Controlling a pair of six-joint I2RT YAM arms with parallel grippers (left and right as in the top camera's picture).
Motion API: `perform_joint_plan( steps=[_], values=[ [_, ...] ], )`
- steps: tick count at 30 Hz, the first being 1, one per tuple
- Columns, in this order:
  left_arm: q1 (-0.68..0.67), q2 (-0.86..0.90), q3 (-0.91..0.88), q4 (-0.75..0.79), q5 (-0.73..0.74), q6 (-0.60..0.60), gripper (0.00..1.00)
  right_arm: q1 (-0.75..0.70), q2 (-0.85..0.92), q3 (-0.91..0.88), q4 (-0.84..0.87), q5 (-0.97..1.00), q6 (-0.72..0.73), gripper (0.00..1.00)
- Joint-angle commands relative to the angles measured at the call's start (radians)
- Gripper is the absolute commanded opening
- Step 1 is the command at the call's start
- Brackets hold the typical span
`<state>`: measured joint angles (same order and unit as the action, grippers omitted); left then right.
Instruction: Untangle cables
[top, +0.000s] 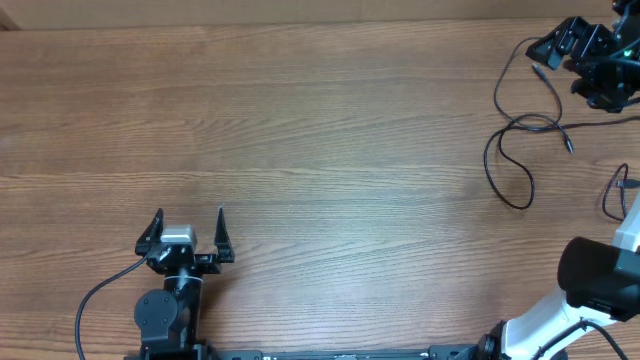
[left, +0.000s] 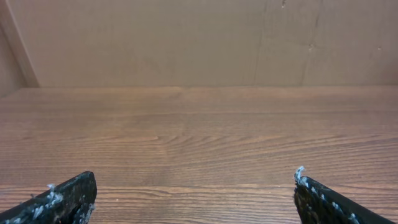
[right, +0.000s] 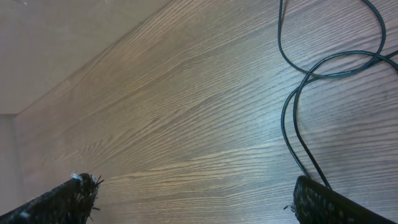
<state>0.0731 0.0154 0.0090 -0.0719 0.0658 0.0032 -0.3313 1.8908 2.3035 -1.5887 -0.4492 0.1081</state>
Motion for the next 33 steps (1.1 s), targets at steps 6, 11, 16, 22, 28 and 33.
perform_joint_plan(
  steps=[6, 11, 16, 22, 28, 33],
  values=[
    [0.005, -0.011, -0.004, -0.003, -0.014, 0.019, 1.0, 0.003, -0.011, 0.009, 0.012, 0.022, -0.003, 1.0],
    [0.005, -0.011, -0.004, -0.003, -0.014, 0.019, 0.99, 0.036, -0.022, 0.008, 0.048, 0.075, -0.004, 1.0],
    [0.005, -0.011, -0.004, -0.003, -0.014, 0.019, 1.0, 0.104, -0.063, 0.008, 0.126, 0.124, -0.004, 1.0],
    [0.005, -0.011, -0.004, -0.003, -0.014, 0.019, 1.0, 0.141, -0.122, 0.007, 0.159, 0.172, -0.004, 1.0],
    [0.005, -0.011, -0.004, -0.003, -0.014, 0.019, 1.0, 0.141, -0.169, -0.012, 0.167, 0.171, -0.003, 1.0],
    [0.005, -0.011, -0.004, -0.003, -0.014, 0.019, 1.0, 0.143, -0.259, -0.208, 0.273, 0.156, -0.003, 1.0]
  ],
)
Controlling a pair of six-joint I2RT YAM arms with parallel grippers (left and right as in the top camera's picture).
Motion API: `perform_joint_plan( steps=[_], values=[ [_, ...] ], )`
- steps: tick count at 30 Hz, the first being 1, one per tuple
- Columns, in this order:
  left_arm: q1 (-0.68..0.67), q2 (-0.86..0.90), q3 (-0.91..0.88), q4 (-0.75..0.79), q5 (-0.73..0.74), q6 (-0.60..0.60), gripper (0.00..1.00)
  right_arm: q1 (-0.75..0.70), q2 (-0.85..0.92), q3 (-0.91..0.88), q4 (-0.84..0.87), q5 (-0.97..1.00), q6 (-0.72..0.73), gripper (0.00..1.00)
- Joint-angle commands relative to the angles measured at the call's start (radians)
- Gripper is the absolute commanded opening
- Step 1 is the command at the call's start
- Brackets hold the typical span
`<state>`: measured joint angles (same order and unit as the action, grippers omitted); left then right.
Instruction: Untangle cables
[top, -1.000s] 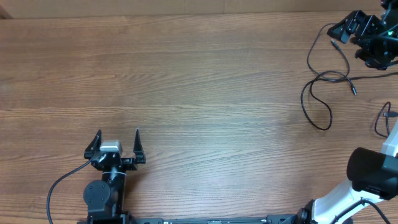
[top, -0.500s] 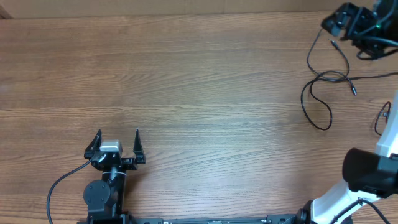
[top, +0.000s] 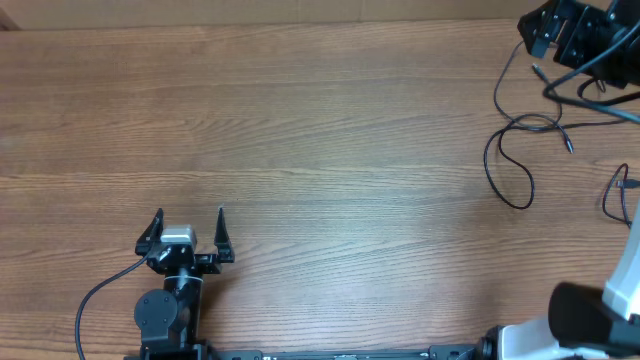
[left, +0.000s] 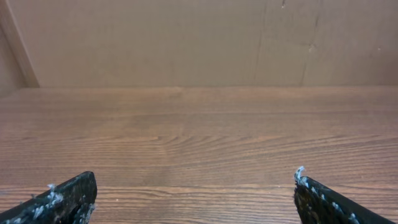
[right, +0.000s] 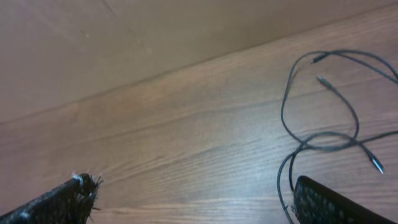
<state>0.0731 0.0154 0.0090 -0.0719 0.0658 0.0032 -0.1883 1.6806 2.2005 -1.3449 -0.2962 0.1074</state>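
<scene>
Thin black cables (top: 515, 125) lie in tangled loops on the wooden table (top: 300, 130) at the far right, with small plugs at their ends. One loop (top: 508, 180) reaches toward the table's middle. In the right wrist view the cables (right: 323, 106) sit ahead and to the right, and one strand passes beside the right fingertip (right: 329, 202). My right gripper (top: 545, 30) hangs open above the back right corner, holding nothing. Near the front left edge, far from the cables, my left gripper (top: 187, 225) is open and empty.
A brown wall (left: 186, 43) rises along the table's back edge. Another cable end (top: 615, 195) lies at the right edge of the overhead view. The left arm's own black lead (top: 95, 300) curls at the front left. The right arm's white base (top: 600, 320) is at the front right.
My right gripper has moved back toward the far edge and stands farther from the cables, still open. Its camera now takes in more of the loops and the wall. The left arm has not moved.
</scene>
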Motion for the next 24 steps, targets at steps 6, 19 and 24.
perform_joint_plan(
  steps=[6, 19, 24],
  values=[
    [0.005, -0.011, -0.004, -0.003, -0.014, 0.019, 1.0, 0.028, -0.197, -0.465, 0.239, -0.021, 0.002, 1.0],
    [0.005, -0.011, -0.004, -0.003, -0.014, 0.019, 1.0, 0.066, -0.575, -1.222, 0.813, -0.08, 0.002, 1.0],
    [0.005, -0.011, -0.004, -0.003, -0.014, 0.019, 1.0, 0.066, -0.753, -1.41, 0.973, -0.079, 0.001, 1.0]
  ],
)
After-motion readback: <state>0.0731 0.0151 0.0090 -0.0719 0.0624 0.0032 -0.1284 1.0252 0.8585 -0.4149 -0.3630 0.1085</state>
